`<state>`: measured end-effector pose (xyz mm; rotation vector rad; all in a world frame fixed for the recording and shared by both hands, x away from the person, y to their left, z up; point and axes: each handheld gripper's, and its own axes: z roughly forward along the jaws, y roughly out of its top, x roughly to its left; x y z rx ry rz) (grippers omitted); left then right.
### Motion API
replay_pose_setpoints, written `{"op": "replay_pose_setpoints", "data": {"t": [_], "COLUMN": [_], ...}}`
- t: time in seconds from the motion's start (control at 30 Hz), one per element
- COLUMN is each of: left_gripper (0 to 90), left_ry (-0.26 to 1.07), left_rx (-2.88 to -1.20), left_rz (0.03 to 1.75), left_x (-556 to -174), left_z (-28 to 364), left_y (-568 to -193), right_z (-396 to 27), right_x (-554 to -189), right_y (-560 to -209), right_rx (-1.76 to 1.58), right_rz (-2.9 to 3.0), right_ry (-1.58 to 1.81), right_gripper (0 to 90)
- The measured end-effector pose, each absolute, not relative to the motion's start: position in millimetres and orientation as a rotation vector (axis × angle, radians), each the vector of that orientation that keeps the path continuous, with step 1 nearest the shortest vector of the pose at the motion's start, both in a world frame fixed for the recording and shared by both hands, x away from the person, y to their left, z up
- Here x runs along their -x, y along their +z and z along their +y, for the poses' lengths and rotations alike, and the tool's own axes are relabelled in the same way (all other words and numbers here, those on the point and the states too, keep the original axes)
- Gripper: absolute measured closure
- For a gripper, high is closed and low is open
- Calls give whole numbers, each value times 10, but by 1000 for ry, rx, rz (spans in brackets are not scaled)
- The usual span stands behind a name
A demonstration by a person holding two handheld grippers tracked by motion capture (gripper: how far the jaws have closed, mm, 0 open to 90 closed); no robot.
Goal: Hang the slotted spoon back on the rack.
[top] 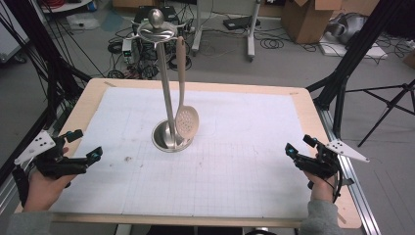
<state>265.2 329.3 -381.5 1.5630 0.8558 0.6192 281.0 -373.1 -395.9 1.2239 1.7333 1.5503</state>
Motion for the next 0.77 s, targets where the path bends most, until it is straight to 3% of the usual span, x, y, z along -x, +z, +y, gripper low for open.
{"op": "replay_pose_setpoints", "data": {"t": [0.77], "left_gripper": [17], "left_ry": [628], "left_rx": [-1564], "left_rz": [906], "left_x": [-2663], "left_z": [3359], "left_y": [-3942], "right_z": [-3985], "right_x": [-2697], "right_y": [-4072], "right_rx": [-1282], "right_rz": [1643], "right_ry": [1489], "right_gripper": [116]}}
